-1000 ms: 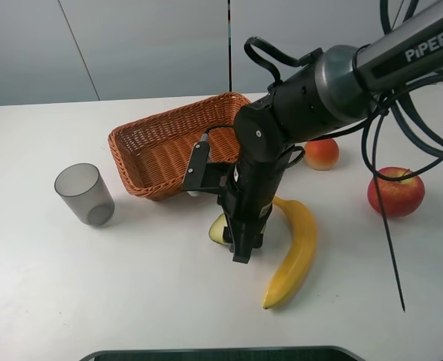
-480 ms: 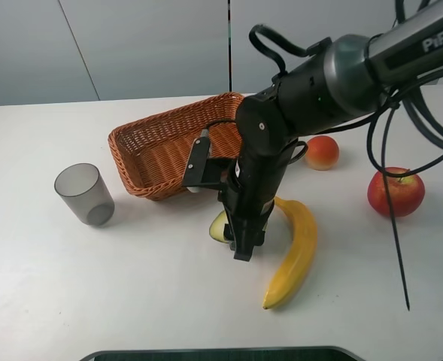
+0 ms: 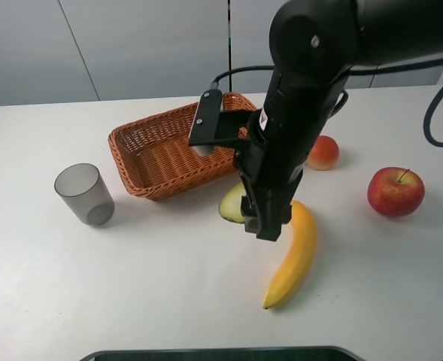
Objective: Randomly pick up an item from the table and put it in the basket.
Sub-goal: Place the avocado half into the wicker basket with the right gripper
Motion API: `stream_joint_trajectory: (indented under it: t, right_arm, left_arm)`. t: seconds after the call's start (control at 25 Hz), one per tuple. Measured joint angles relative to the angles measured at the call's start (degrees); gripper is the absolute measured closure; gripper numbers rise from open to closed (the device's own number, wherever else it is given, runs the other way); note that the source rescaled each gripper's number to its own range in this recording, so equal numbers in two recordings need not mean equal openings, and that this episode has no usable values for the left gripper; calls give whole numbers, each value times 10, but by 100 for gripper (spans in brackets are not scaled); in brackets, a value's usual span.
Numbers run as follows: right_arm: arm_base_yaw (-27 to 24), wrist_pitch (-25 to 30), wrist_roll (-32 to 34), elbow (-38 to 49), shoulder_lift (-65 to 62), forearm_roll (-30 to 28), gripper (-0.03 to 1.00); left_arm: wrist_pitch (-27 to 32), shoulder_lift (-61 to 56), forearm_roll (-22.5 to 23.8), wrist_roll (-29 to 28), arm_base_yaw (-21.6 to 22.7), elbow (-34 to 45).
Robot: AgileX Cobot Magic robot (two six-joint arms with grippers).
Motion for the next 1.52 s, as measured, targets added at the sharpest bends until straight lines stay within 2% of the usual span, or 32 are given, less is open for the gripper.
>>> stream_joint_trajectory:
  t: [0.16,0.28,0.72,1.2,1.32,1.52]
  right_arm:
    - [-12,55,0,-41,-13,-9,95]
    - [-22,67,0,-64,-15,-20,95]
    - [-59,69,-22,-124,10,-57,95]
    - [-77,69,-43,-263,134,-84,95]
    - [-77,55,-45,-305,173,-84,95]
    - [-77,-14,-45,-337,223,-84,95]
  left_arm:
    - [0,0,0,0,0,0]
    - [0,0,0,0,0,0]
    - [0,0,0,0,0,0]
    - [0,0,1,0,0,0]
    - [0,0,1,0,0,0]
    - [0,0,1,0,0,0]
